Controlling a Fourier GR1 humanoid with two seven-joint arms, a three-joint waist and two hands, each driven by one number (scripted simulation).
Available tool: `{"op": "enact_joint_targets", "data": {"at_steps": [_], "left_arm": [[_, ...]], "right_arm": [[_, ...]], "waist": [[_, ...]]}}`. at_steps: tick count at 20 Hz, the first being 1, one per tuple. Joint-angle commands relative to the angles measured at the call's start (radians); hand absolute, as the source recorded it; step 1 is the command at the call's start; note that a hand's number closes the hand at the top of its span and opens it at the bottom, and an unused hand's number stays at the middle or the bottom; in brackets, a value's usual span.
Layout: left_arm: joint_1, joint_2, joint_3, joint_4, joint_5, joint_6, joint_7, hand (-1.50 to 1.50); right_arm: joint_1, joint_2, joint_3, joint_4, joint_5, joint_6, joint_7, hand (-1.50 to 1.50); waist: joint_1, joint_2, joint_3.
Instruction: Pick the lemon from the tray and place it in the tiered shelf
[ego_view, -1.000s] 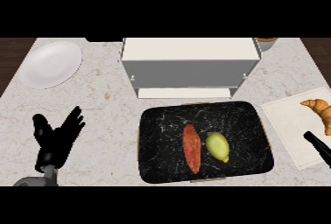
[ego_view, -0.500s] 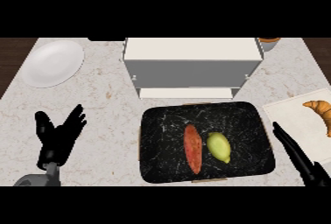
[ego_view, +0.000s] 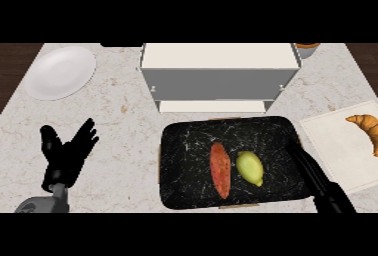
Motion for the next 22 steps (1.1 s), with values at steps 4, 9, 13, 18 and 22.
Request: {"op": "enact_joint_targets", "data": {"at_steps": [4,9,13,18,22], "left_arm": [[0.052,-0.015,0.014,-0.055,-0.028,-0.032,0.007,0.0],[0.043,-0.035,0.043,-0.055,-0.025,-0.05,0.027,0.0],[-0.036,-0.064,0.06,0.087,-0.063,-0.051,-0.043,0.0],[-0.001,-0.073,0.074,-0.013,-0.073,-0.042,0.034,0.0],[0.049,-0.065,0.087,-0.035,-0.072,-0.084,-0.001,0.0]], "right_arm": [[0.034,0.055,0.016,0.076,0.11,-0.081,-0.026,-1.5],[-0.106,0.126,0.012,0.188,0.15,-0.088,0.024,-1.5],[-0.02,0.159,0.115,0.1,0.238,-0.094,0.087,-1.5],[-0.065,0.141,0.009,0.198,0.191,-0.136,0.018,-1.5],[-0.182,0.203,0.002,0.342,0.274,-0.19,0.061,-1.5]], "waist": [[0.001,0.0,-0.001],[0.003,0.001,-0.001],[-0.003,0.001,-0.002],[0.0,0.001,-0.001],[0.003,0.001,-0.001]]}}
